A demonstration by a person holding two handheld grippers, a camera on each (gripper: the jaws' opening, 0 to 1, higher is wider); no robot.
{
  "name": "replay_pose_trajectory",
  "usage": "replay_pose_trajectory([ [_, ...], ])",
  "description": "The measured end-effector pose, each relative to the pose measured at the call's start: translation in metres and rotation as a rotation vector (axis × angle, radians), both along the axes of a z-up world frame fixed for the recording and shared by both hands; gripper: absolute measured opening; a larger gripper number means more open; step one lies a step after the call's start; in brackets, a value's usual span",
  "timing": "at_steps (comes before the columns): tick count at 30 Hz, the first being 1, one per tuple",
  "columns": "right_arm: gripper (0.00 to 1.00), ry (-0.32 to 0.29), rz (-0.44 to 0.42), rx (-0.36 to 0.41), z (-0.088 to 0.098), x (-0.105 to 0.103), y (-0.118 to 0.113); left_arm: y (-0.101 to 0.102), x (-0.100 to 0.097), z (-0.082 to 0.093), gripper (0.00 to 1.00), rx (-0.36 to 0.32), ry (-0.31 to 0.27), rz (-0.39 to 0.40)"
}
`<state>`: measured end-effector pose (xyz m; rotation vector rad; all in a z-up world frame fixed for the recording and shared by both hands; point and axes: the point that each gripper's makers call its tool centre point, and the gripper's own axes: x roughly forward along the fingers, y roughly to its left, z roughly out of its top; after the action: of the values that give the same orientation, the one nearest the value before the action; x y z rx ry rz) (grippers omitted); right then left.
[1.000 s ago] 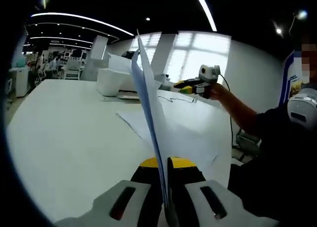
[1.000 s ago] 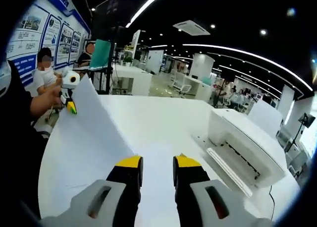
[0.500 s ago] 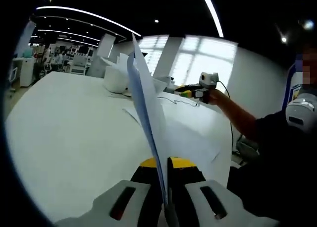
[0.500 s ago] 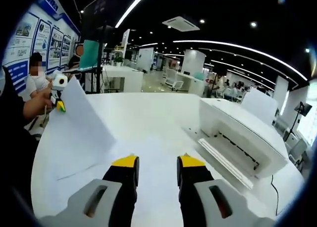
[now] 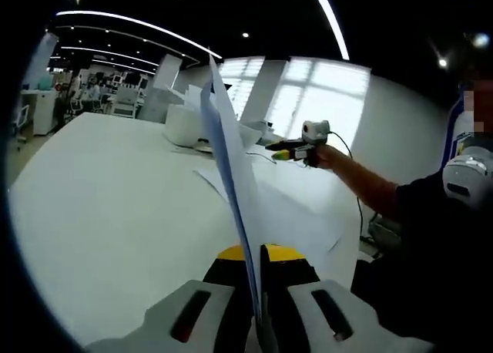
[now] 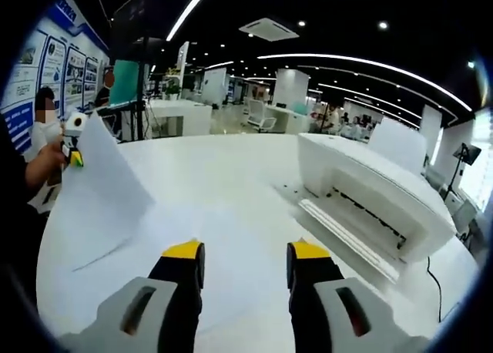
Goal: Organize the stack of printing papers by aligning and flattening the scattered papers on the table
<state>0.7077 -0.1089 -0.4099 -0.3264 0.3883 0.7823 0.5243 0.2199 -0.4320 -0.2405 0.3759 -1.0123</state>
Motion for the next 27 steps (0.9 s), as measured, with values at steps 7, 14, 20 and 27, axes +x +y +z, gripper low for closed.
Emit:
replay_pose_trajectory([
  [7,0.48,-0.006,-0.027,0.017,-0.009,0.013,-0.007,0.000,-0.001,0.002,0.07,-0.001,-0.003,0.002],
  [14,0.55,-0.010,-0.048,0.058,-0.019,0.021,-0.008,-0.001,-0.001,0.003,0.07,0.003,-0.003,0.002],
  [20,0.62,-0.025,-0.056,0.108,-0.023,0.029,-0.007,0.000,0.000,0.002,0.07,0.005,0.002,0.002],
  [27,0.63,-0.024,-0.068,0.115,-0.033,0.030,-0.005,0.000,0.000,0.002,0.07,0.006,0.003,0.003],
])
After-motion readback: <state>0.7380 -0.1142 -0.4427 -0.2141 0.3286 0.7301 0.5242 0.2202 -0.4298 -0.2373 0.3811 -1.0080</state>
